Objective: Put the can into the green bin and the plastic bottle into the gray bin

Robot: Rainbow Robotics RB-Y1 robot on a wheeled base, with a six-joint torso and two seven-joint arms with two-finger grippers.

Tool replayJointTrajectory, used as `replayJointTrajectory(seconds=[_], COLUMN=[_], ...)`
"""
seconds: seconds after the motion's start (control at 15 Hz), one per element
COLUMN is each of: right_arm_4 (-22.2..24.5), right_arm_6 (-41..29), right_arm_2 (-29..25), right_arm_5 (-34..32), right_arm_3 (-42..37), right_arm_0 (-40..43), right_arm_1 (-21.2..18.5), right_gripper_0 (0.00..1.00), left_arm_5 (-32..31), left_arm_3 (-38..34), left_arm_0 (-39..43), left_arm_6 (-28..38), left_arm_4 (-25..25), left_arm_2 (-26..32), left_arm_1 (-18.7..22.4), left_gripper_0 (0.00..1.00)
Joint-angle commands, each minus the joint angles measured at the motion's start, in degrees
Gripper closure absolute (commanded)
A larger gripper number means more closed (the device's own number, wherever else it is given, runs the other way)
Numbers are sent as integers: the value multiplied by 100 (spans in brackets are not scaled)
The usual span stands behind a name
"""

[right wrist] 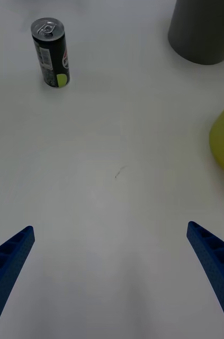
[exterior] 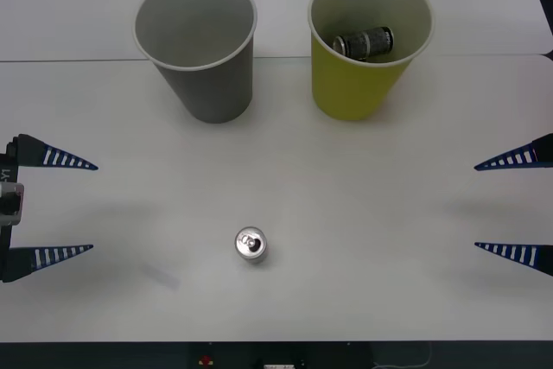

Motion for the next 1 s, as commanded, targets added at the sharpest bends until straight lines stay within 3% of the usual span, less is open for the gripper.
replayJointTrajectory(seconds=[0.07,0.53,1.0], right_arm_4=[0,0,0], right_arm_6=[0,0,0], right_arm_2=[0,0,0], right_arm_5=[0,0,0], right_arm_3=[0,0,0], right_arm_0=[0,0,0], right_arm_1=[0,0,0], right_gripper_0=[0,0,0], left_arm_5=[0,-4,-4], left_arm_3=[0,232,1498], left_arm_0=[0,91,-419], left_arm_6=[0,-124,-1214], left_arm_4=[0,179,1427], left_arm_2=[0,-111,-1342], left_arm_1=[0,-128,-128], left_gripper_0=[0,0,0])
